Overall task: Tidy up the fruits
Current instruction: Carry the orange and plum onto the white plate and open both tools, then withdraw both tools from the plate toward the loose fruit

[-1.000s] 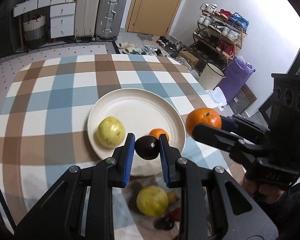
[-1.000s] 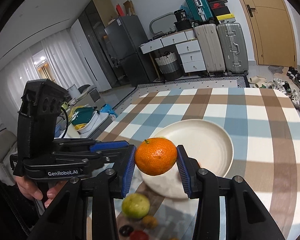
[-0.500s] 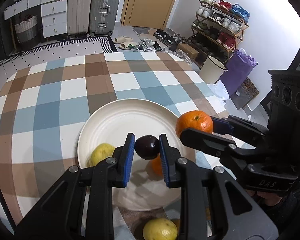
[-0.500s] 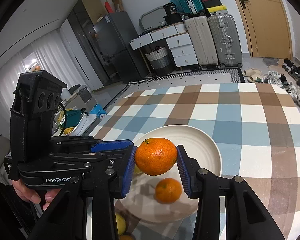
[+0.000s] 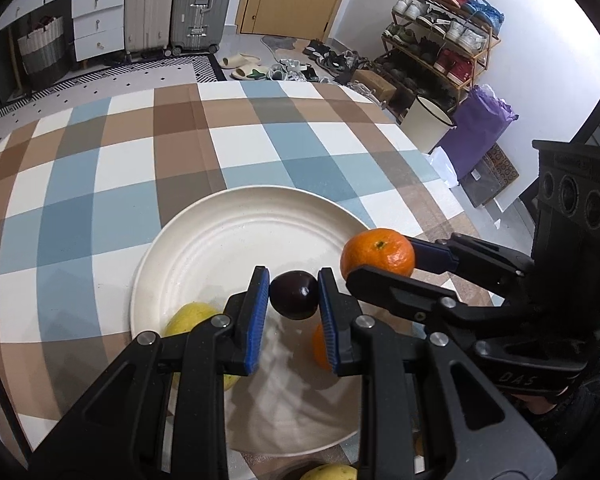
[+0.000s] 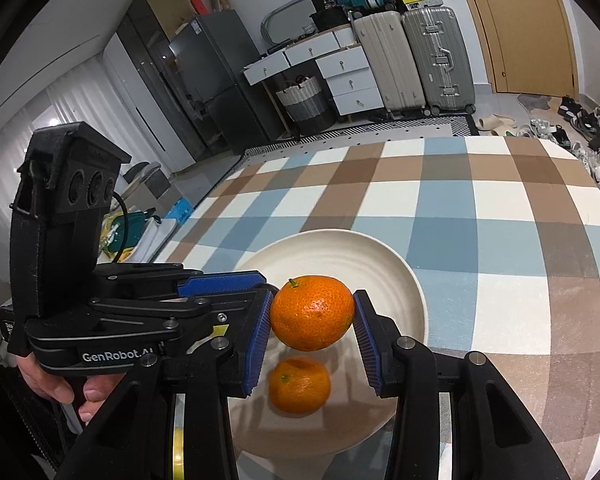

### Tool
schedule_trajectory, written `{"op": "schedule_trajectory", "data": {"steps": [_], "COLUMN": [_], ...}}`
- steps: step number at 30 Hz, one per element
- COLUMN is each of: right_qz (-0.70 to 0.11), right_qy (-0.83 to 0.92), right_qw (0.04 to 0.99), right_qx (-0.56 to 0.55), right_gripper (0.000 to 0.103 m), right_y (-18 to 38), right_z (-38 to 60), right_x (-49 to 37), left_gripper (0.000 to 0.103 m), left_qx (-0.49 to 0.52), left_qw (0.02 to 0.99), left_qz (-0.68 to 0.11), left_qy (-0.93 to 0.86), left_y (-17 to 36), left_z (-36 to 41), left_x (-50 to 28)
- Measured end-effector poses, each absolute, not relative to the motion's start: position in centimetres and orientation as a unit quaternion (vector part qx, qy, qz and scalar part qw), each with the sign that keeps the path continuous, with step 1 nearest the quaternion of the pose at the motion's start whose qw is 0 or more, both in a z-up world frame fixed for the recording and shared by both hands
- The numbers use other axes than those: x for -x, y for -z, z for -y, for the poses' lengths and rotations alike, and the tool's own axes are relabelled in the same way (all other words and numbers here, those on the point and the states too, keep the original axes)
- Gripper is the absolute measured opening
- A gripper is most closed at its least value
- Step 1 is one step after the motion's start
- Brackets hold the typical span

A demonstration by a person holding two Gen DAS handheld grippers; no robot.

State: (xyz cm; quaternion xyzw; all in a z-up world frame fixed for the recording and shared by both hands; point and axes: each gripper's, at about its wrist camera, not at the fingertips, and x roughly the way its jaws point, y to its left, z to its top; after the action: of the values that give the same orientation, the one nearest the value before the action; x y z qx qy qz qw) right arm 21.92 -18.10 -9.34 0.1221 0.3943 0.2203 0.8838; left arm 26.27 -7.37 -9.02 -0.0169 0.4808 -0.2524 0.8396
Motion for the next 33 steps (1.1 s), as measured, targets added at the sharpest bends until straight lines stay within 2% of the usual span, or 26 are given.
{"op": "schedule_trajectory", "data": {"steps": [4,6,8,12,15,17,19,21,23,33], "right_qz": [-0.409,-0.415,-0.415,-0.397,-0.382,-0.372,-0.363,-0.360,-0.357,-0.331], "right_qy": [-0.208,-0.204,-0.202,-0.189,-0.178,-0.171,-0.168,-0.161,-0.157,-0.157], "right_qw": [0.880,0.878,0.878,0.889,0.897,0.901,0.904,0.907,0.908,0.920], "right_qx": [-0.120,-0.122,-0.127,-0.126,-0.133,-0.141,-0.149,-0.150,-0.151,-0.138], "right_gripper": [0.042,0.050,0.064,0.069,0.072,0.085,0.089,0.089,0.089,0.093], "right_y": [10.1,10.4,10.4,9.1,7.9,7.2,6.7,6.3,5.8,3.4], "right_z": [18.2,18.3,18.6,19.2,19.9,20.4,20.9,21.2,21.4,20.6], "right_x": [-22.3,-22.5,-22.3,-21.4,-20.4,-19.6,-18.7,-17.9,-17.0,-12.4], "left_gripper": [0.022,0.022,0.023,0.023,0.031,0.039,0.039,0.043,0.054,0.072], "left_qx": [0.009,0.005,0.010,0.019,0.028,0.040,0.044,0.048,0.054,0.062], "left_qw": [0.840,0.846,0.845,0.847,0.854,0.858,0.863,0.869,0.873,0.895], "left_qz": [-0.473,-0.461,-0.461,-0.458,-0.444,-0.432,-0.424,-0.417,-0.412,-0.377], "left_qy": [0.265,0.267,0.272,0.269,0.271,0.275,0.271,0.262,0.255,0.230], "left_y": [9.2,9.0,8.9,8.0,6.8,5.9,5.2,4.5,3.9,1.1], "left_z": [8.0,8.0,7.9,7.3,6.5,5.6,4.8,4.0,3.3,0.8], "left_x": [-26.2,-26.1,-26.0,-25.5,-24.5,-23.7,-22.7,-21.8,-20.8,-14.7]}}
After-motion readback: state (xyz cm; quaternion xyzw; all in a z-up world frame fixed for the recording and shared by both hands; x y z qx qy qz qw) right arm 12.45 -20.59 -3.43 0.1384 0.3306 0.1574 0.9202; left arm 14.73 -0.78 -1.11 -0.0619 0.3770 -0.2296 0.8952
